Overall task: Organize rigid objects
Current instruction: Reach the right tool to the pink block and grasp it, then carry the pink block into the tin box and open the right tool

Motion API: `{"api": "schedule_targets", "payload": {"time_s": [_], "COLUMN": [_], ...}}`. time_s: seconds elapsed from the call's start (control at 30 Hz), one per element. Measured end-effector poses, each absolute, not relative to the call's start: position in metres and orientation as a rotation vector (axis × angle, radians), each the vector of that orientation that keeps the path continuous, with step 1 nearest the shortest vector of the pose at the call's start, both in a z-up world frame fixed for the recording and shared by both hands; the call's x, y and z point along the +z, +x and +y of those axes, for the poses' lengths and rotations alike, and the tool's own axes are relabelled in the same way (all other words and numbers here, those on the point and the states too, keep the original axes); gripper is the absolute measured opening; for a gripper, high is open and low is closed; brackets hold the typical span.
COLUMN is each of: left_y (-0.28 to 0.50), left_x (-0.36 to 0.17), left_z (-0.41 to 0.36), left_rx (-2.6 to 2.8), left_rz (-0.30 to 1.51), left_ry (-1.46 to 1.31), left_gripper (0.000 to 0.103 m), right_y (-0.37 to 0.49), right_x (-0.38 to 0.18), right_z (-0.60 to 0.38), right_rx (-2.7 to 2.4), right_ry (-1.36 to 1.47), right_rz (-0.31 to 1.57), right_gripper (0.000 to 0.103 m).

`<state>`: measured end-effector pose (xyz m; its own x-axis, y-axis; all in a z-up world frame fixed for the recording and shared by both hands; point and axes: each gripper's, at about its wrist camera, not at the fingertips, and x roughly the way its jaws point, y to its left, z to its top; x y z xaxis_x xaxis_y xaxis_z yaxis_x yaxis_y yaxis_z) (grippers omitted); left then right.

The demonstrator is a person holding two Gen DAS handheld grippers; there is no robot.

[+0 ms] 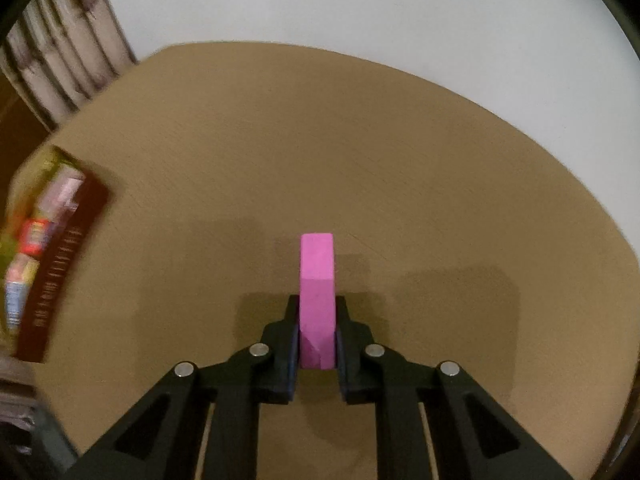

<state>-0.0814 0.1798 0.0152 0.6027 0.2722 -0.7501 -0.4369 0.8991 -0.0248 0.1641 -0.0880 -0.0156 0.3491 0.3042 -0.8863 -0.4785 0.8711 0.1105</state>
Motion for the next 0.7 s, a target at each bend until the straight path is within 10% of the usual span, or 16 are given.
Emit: {"api": "schedule_targets", "payload": {"time_s": [0.7], "left_y": [-0.129], "left_x": [0.017], "left_z": [0.225], "left_rx": [0.493], "left_rz": [0.776], "left_ry": [-0.242], "left_gripper": [0.074], "right_y": [0.041], "right_x": [0.003], "right_z": [0.219], "right_rx": [1.102], "right_ry": [0.037], "right_rz": [1.284], "right_gripper": [0.014]}}
